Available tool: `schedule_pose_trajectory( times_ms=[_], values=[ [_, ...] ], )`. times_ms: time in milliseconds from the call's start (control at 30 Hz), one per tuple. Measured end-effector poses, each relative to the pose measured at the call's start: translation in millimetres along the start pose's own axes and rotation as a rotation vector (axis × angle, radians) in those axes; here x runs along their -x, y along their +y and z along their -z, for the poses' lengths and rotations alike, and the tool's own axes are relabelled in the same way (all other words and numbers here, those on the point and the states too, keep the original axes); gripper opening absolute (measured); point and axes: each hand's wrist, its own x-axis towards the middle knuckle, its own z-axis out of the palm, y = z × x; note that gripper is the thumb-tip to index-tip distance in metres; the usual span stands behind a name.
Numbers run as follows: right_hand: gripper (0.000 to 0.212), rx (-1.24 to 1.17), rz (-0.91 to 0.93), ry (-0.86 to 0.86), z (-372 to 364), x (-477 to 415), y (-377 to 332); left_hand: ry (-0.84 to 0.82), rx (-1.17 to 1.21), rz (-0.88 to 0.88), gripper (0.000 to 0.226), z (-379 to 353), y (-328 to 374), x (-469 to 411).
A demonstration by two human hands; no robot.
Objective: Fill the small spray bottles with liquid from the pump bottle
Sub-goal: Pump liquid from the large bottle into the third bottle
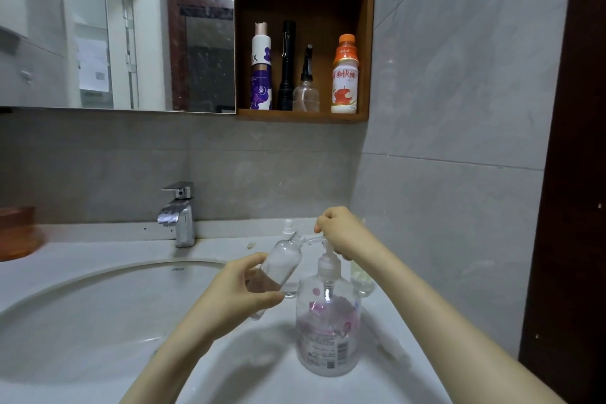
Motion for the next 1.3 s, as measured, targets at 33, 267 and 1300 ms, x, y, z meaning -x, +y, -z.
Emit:
schedule_pose_trajectory(
  times_ms=[33, 267, 1300],
  values=[
    [0.013, 0.005, 0.008, 0.003, 0, -1, 0, 0.003, -0.01, -0.005, 0.051, 1, 1, 0],
    [0.015, -0.014, 0.009, 0.005, 0, -2, 1, -0.005, -0.086, -0.038, 0.043, 3, -3, 5],
    [0.026, 0.215, -0.047, -0.054, -4, -13, -2, -0.039, -0.101, -0.123, 0.039, -2, 1, -6]
  ],
)
